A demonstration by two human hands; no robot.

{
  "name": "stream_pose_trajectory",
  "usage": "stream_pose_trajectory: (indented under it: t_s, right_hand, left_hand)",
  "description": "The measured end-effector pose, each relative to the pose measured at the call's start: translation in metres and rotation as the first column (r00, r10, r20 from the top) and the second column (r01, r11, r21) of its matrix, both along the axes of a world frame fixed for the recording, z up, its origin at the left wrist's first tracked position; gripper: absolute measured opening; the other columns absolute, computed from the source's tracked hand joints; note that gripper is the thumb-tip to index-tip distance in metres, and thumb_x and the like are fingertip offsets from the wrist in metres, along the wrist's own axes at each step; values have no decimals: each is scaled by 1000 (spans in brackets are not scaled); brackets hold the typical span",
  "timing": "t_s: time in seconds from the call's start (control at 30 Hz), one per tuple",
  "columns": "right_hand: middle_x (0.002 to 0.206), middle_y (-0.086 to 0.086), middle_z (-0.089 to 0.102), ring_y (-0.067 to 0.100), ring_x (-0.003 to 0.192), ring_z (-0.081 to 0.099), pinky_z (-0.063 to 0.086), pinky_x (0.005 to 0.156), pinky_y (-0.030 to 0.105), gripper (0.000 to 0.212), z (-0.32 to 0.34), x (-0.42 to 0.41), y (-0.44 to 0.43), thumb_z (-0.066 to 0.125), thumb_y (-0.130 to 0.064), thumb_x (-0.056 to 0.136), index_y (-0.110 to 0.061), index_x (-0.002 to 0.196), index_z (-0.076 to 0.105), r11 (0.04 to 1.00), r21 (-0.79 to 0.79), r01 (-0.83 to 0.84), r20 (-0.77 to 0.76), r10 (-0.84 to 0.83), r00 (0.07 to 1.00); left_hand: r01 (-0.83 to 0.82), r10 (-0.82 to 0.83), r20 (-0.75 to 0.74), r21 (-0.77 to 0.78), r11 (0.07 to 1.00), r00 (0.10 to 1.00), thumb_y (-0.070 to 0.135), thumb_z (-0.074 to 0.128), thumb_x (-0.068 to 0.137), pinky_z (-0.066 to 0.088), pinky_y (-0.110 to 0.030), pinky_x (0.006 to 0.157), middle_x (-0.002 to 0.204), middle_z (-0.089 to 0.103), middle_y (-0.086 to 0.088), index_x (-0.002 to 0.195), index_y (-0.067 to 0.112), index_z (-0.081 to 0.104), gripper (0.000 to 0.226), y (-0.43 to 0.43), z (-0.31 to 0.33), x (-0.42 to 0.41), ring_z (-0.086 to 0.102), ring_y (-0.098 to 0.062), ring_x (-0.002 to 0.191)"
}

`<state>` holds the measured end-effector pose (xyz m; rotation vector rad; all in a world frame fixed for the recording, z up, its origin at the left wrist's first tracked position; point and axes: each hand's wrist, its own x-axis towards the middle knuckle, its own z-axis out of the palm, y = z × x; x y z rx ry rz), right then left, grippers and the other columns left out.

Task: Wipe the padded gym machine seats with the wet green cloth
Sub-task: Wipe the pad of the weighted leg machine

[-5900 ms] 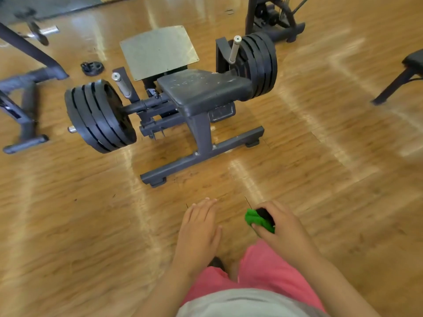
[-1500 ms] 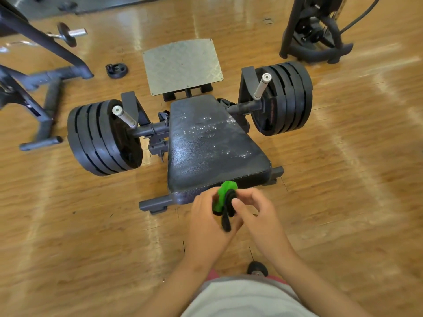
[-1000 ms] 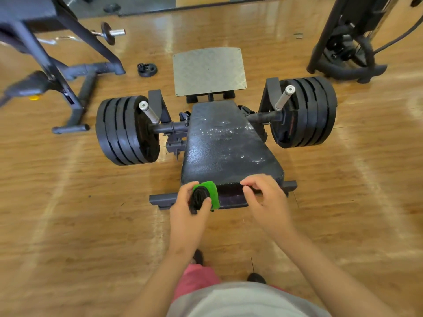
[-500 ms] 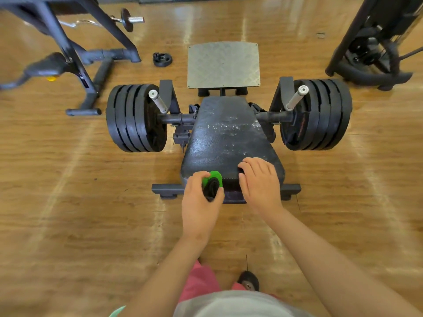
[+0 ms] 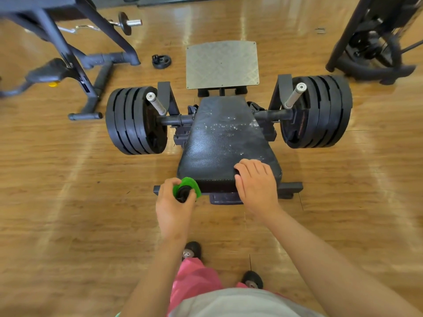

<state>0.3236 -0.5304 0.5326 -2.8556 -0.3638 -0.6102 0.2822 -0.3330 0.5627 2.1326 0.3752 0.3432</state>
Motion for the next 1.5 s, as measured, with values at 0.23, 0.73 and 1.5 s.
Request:
stream_pose_trajectory:
  t_s: [0.23, 0.73, 1.5]
  right_hand:
    - [109, 7, 62, 26, 98, 57, 38, 87, 36, 32, -3, 1, 0, 36, -26, 97, -10, 107, 63, 1000, -14, 4, 2, -4, 1000]
    - [103, 3, 63, 25, 92, 57, 41, 81, 36, 30, 0, 1, -5, 38, -27, 99, -12, 103, 63, 998, 43, -55, 20, 54, 998]
    - [113, 7, 65, 26, 104, 59, 41, 93, 35, 39, -3, -2, -16, 39, -31, 98, -8, 116, 65, 981, 110, -159, 6, 159, 987]
  left_hand:
    - [-48, 48, -11, 2, 999, 999, 10, 72, 77, 40, -14, 69, 92, 60, 3, 93, 20, 54, 26, -7, 2, 2, 55, -16, 84]
    - [165, -165, 1, 44, 985, 986, 18, 74, 77, 47, -27, 70, 91, 59, 10, 94, 23, 57, 25, -70, -2, -1, 56, -9, 82]
    - [-72, 73, 12, -34, 997, 997, 9, 76, 75, 48, -29, 81, 91, 63, 4, 89, 19, 61, 22, -33, -2, -5, 58, -12, 88]
